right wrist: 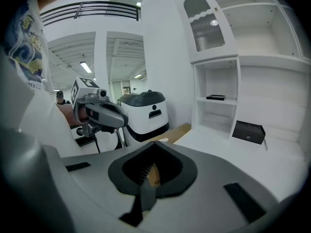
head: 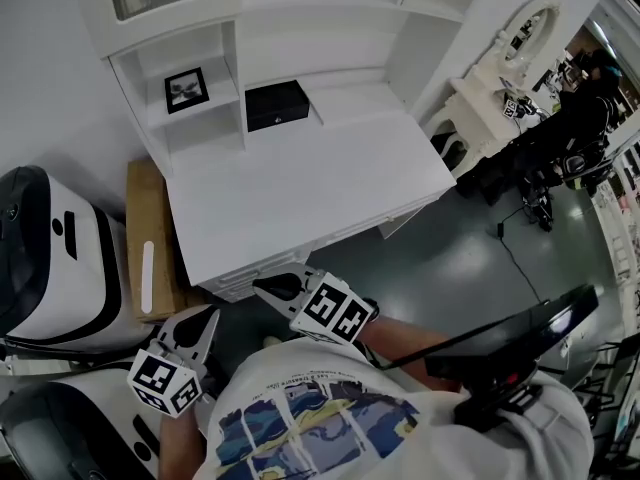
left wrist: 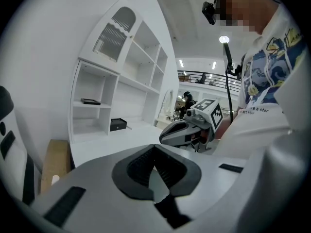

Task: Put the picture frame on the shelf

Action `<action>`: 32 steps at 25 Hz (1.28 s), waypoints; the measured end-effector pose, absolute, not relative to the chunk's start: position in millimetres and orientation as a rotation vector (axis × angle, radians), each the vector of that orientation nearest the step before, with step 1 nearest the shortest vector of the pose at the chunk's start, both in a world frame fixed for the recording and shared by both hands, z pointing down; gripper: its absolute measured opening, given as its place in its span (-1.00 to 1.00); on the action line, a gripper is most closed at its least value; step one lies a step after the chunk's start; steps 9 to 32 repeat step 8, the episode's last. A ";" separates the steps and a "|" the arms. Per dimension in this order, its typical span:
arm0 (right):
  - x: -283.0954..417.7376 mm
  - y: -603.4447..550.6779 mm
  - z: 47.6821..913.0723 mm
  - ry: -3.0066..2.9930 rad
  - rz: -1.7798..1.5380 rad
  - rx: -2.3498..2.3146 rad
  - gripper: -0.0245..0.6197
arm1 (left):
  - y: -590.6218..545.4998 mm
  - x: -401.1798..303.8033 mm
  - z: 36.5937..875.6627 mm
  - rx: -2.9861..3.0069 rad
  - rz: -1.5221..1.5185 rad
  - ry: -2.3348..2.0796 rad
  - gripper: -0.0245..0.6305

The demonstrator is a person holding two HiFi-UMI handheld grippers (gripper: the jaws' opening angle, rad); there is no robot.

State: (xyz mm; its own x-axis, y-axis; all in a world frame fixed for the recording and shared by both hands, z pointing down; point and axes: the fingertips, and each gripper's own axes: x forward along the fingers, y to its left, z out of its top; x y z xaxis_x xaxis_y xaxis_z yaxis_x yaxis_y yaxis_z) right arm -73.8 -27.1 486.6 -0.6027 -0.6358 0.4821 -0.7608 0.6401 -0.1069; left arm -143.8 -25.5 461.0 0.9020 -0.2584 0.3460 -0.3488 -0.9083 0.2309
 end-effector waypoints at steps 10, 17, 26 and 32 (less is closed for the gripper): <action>-60.5 -27.8 491.5 -2.446 0.431 1.112 -0.85 | -28.3 -131.4 463.2 2.780 0.462 -0.436 -0.88; -60.5 -27.8 491.5 -2.446 0.431 1.112 -0.85 | -28.3 -131.4 463.2 2.780 0.462 -0.436 -0.88; -60.5 -27.8 491.5 -2.446 0.431 1.112 -0.85 | -28.3 -131.4 463.2 2.780 0.462 -0.436 -0.88; -60.5 -27.8 491.5 -2.446 0.431 1.112 -0.85 | -28.3 -131.4 463.2 2.780 0.462 -0.436 -0.88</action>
